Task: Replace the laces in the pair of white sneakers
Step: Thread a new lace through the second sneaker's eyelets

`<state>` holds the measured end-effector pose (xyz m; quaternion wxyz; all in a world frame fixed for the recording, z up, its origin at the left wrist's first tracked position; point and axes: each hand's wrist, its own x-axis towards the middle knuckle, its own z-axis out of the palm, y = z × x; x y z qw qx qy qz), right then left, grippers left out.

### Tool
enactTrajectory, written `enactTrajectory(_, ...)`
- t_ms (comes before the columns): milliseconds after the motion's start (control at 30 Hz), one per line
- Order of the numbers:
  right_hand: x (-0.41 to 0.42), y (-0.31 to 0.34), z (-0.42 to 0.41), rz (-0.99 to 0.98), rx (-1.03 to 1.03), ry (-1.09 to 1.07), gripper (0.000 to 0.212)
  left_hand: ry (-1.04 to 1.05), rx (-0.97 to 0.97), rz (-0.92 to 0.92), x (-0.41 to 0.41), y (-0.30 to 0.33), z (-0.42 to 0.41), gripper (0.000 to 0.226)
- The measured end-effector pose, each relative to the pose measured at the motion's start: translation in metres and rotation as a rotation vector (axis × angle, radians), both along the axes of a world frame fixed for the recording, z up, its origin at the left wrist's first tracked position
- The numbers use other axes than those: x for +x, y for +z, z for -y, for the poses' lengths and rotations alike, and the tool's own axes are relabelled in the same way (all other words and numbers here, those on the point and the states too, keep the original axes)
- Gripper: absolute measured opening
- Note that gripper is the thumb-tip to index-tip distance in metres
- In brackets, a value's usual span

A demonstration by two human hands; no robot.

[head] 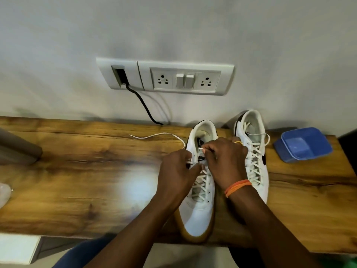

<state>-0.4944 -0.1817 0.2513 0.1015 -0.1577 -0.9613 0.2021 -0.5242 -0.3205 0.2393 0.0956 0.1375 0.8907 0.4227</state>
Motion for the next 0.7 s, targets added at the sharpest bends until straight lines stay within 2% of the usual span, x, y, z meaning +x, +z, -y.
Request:
enactTrajectory(133, 0.0, 0.005, 0.005, 0.121, 0.047, -0.006, 0.012, 0.096, 0.087, 0.152, -0.006, 0.005, 0.001, 0.027)
enactTrajectory(367, 0.001, 0.003, 0.006, 0.171, -0.139, -0.022, 0.018, 0.11, 0.163, 0.256, -0.012, 0.009, 0.004, 0.033)
enactTrajectory(600, 0.0, 0.001, 0.01, 0.19, -0.148, -0.054, 0.023, 0.044, 0.224, 0.332, -0.02, 0.012, 0.01, 0.008)
enactTrajectory(700, -0.001, -0.003, 0.004, 0.19, -0.24, -0.046, 0.027, 0.062, 0.241, 0.345, -0.021, 0.013, 0.011, 0.008)
